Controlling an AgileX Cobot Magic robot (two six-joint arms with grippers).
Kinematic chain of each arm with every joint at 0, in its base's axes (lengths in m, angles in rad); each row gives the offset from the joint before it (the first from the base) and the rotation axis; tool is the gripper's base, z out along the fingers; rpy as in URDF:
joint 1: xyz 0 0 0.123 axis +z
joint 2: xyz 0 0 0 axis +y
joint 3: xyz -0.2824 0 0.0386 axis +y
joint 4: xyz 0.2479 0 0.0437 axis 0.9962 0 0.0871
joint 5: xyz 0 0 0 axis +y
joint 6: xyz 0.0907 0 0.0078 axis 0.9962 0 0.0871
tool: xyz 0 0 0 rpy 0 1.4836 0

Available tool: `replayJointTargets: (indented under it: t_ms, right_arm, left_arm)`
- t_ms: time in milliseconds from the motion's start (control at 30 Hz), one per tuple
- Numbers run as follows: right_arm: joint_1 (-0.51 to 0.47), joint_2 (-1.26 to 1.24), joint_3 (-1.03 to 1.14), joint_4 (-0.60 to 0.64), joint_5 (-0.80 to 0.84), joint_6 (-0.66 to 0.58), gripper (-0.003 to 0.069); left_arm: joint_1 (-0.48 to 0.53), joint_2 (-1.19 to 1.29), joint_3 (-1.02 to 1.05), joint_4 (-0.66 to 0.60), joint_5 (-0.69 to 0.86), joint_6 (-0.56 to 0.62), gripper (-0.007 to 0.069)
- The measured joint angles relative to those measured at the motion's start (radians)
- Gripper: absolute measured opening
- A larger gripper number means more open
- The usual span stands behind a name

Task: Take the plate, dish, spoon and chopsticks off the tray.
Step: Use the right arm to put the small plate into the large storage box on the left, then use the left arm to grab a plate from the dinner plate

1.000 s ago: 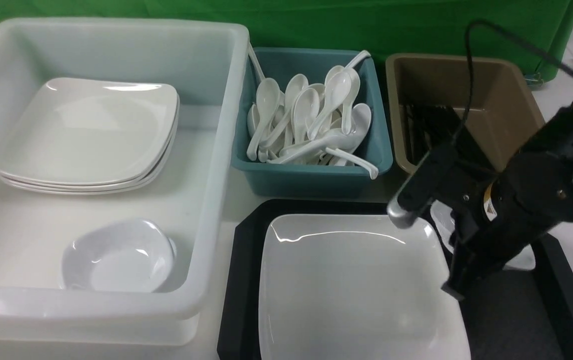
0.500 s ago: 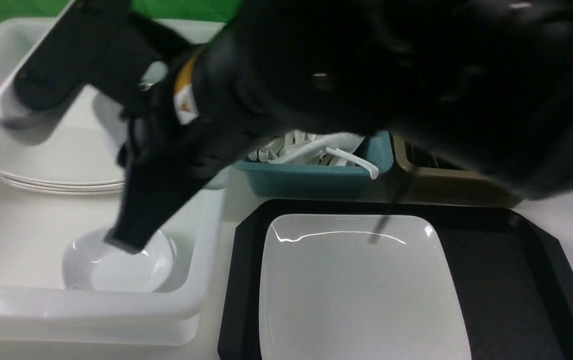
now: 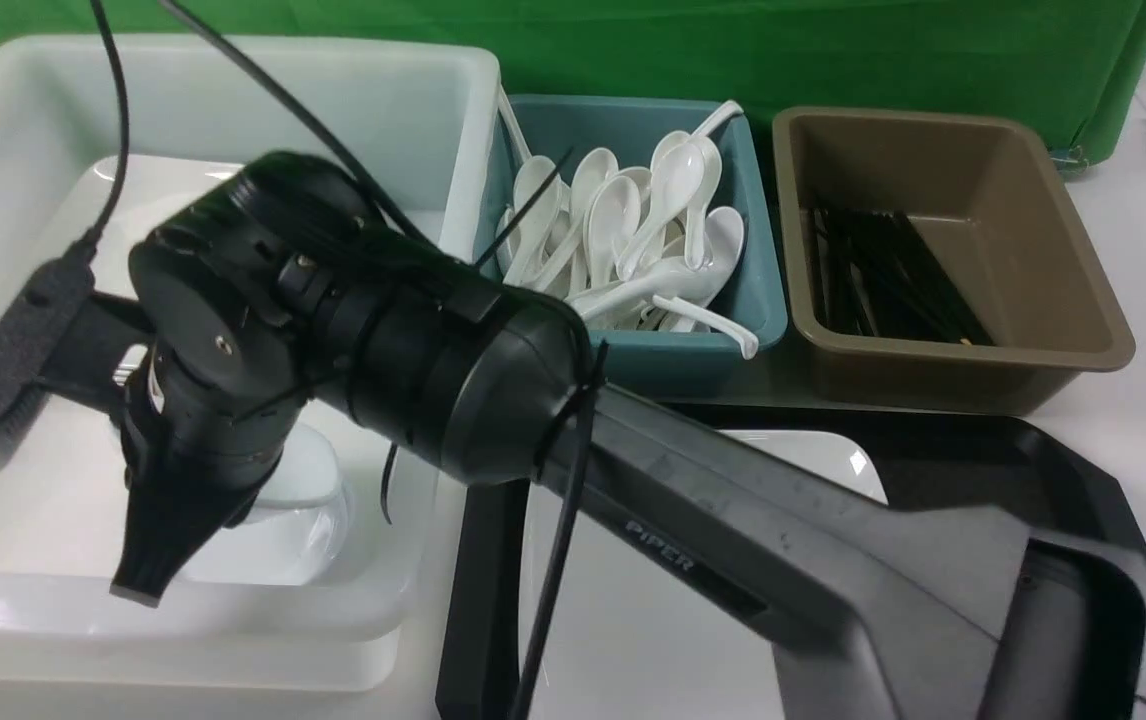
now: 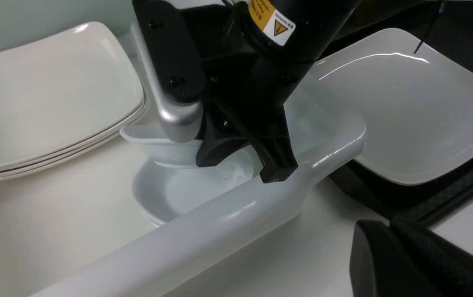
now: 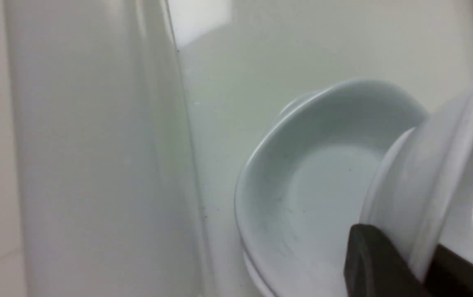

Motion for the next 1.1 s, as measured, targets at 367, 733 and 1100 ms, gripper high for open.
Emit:
replayJointTargets:
  t_ms: [367, 733, 1100]
  right_arm:
    - [-0.004, 0.016, -0.008, 0.0, 0.028, 0.042, 0.0383]
    - [-0.002, -0.278, 0.047, -0.085, 0.123, 0.202, 0.0288]
    - [-0.002, -1.032, 0.872, -0.265, 0.123, 0.466, 0.0062]
  left_arm:
    - [0.0, 0.0, 0.0, -0.001, 0.0, 0.019, 0.0017]
    - [-0.001, 0.056, 0.0, -0.053, -0.023, 0.043, 0.0017]
    - [-0.001, 0.516, -0.002, -0.345, -0.183, 0.3, 0.0017]
